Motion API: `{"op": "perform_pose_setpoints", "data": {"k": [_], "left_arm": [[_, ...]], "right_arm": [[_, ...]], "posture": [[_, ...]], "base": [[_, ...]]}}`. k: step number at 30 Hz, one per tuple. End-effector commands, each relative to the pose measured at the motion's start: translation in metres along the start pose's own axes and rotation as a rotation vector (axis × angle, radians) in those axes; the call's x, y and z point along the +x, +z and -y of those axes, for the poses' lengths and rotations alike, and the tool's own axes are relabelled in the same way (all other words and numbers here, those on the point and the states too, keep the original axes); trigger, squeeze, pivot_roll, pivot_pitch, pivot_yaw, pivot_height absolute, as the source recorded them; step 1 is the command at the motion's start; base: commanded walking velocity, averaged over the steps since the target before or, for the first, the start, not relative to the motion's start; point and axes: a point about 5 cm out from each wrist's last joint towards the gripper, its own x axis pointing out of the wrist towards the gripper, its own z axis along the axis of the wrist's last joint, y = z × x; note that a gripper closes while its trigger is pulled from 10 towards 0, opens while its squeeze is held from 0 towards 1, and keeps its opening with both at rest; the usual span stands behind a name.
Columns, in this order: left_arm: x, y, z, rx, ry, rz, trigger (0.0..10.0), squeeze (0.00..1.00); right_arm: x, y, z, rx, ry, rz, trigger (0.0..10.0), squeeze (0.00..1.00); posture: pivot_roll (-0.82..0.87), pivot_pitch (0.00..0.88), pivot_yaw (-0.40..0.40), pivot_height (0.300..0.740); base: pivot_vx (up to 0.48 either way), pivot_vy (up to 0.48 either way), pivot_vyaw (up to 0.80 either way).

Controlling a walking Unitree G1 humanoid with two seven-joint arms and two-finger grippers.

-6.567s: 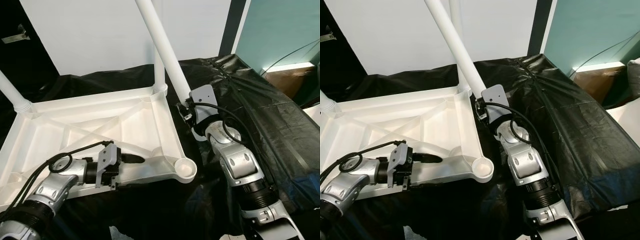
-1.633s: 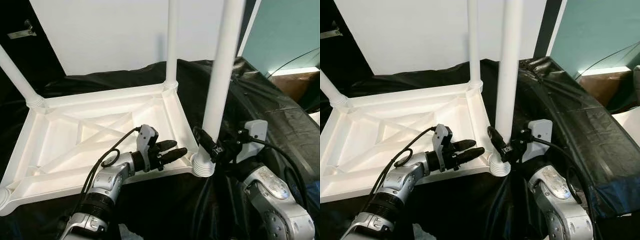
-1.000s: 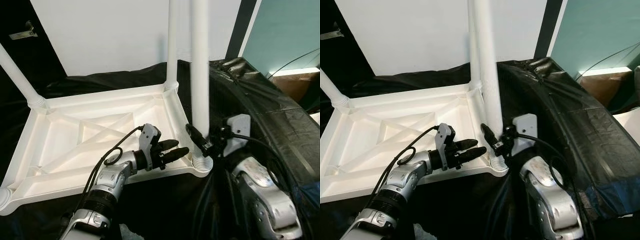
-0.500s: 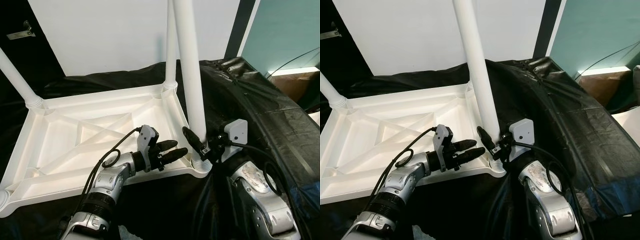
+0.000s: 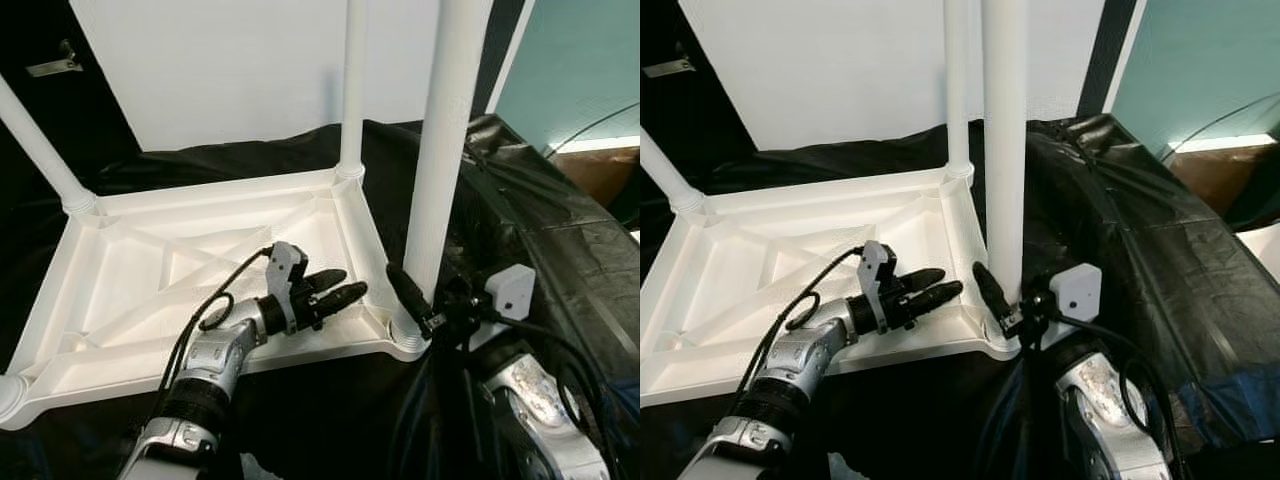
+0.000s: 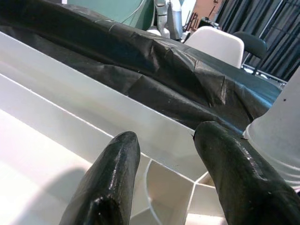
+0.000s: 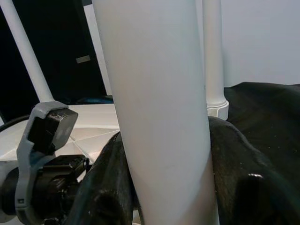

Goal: Building children table

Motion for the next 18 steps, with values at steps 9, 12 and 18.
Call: {"op": "perform_pose_setpoints", "data": {"k": [9, 12, 18], "left_arm": [[0.001, 0.007, -0.005, -0.004, 0.032, 0.059, 10.0, 0.0], [0.001, 0.013, -0.006, -0.019, 0.046, 0.107, 10.0, 0.0], [0.002, 0.032, -0.008, -0.073, 0.035, 0.24, 10.0, 0.0]], "right_arm": [[-0.016, -0.032, 0.003, 0.028, -0.004, -0.185, 10.0, 0.0], [-0.016, -0.036, 0.005, 0.022, -0.027, -0.214, 10.0, 0.0], [-0.014, -0.042, 0.01, 0.005, -0.072, -0.241, 10.0, 0.0]], "posture": [[-0.18, 0.036, 0.041, 0.74], [-0.18, 0.037, 0.042, 0.74], [-0.18, 0.037, 0.044, 0.74]], "base": [[0.0, 0.0, 0.0], [0.0, 0.0, 0.0], [0.0, 0.0, 0.0]]}}
